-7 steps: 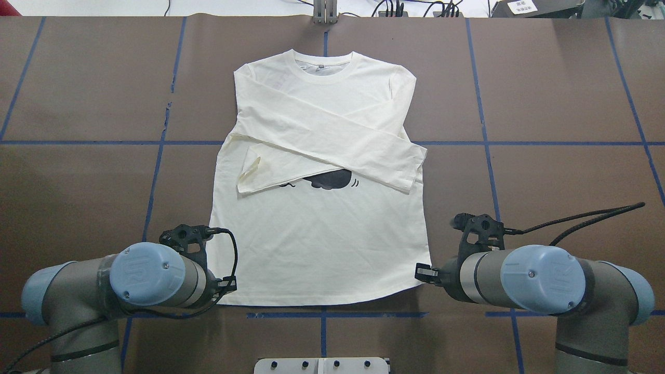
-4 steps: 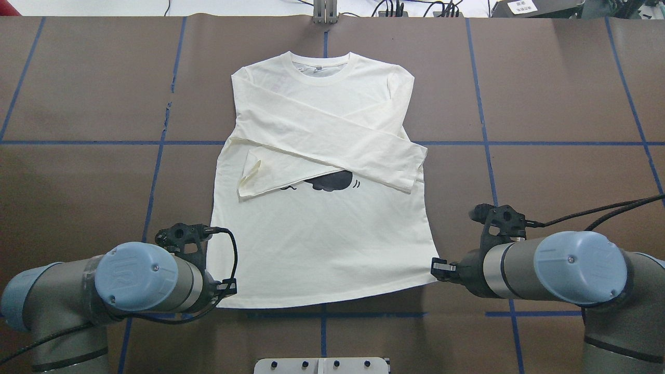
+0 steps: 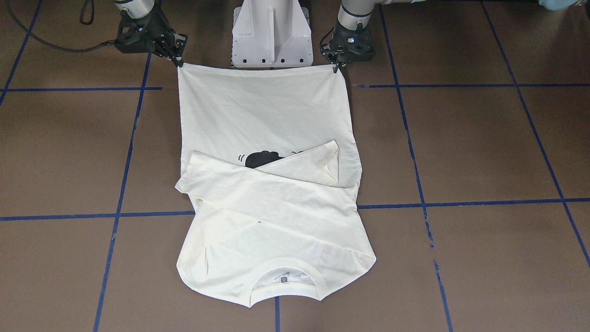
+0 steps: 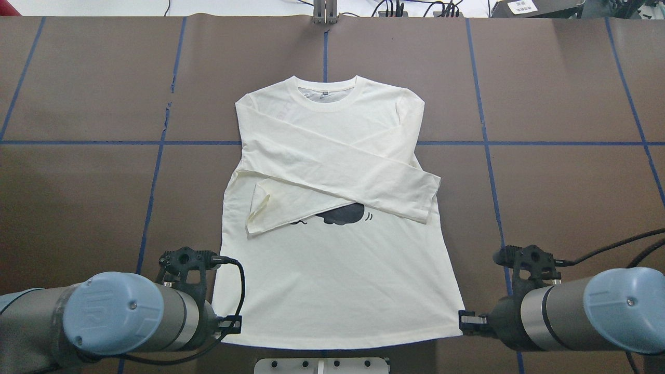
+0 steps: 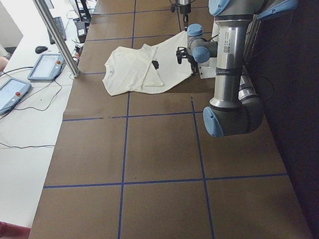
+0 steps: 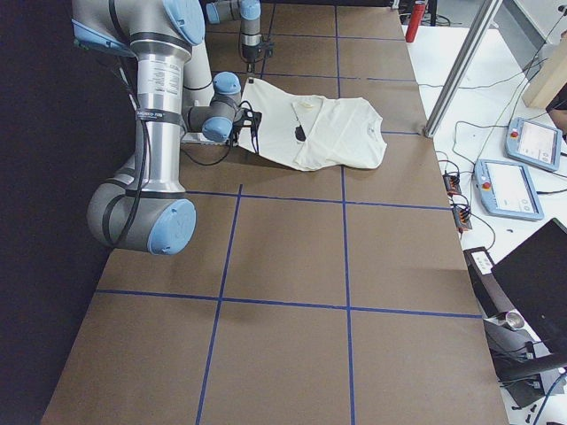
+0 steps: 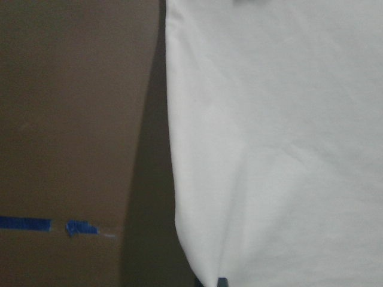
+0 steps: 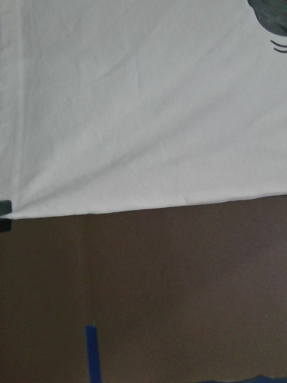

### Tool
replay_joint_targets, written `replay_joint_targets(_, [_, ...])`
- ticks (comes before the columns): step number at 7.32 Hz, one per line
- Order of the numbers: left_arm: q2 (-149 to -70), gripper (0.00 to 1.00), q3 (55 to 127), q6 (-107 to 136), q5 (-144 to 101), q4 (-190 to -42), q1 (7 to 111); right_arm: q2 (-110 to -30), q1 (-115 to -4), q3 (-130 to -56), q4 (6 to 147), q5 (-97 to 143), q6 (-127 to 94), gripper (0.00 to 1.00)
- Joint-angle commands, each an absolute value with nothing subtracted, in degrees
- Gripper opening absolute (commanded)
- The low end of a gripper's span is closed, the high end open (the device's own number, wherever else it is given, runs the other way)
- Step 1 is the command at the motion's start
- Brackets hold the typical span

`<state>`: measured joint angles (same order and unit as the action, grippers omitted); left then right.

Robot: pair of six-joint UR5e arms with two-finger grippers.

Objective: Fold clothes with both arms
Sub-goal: 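Lift the hem with both grippers and carry it toward the collar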

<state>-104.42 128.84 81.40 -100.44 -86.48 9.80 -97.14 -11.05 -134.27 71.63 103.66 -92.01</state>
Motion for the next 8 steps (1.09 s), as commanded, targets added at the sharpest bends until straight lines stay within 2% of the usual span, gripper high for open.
replay_joint_targets(1, [-104.6,0.00,133.7,77.9,-100.5,-82.6,6.6,-98.4,-7.9,-136.6,71.6,103.6,-92.4,0.00])
replay_joint_targets(3, [-106.7,0.00,132.6,77.3,-100.5,-82.7,7.5,-95.5,-14.8,-135.4,71.5,104.5,-91.2,0.00])
replay_joint_targets(4, [-108.3,0.00,131.3,74.7,-100.6,-82.8,13.2,-92.3,-20.9,-133.5,71.5,106.0,-89.6,0.00])
replay_joint_targets(6, [-111.5,0.00,125.6,64.3,-109.7,-82.9,27.9,-81.8,-37.2,-123.3,71.5,115.7,-83.5,0.00])
replay_joint_targets(8, [-120.4,0.00,111.3,57.2,-114.9,-85.2,40.6,-70.3,-48.7,-108.3,71.7,120.5,-78.8,0.00])
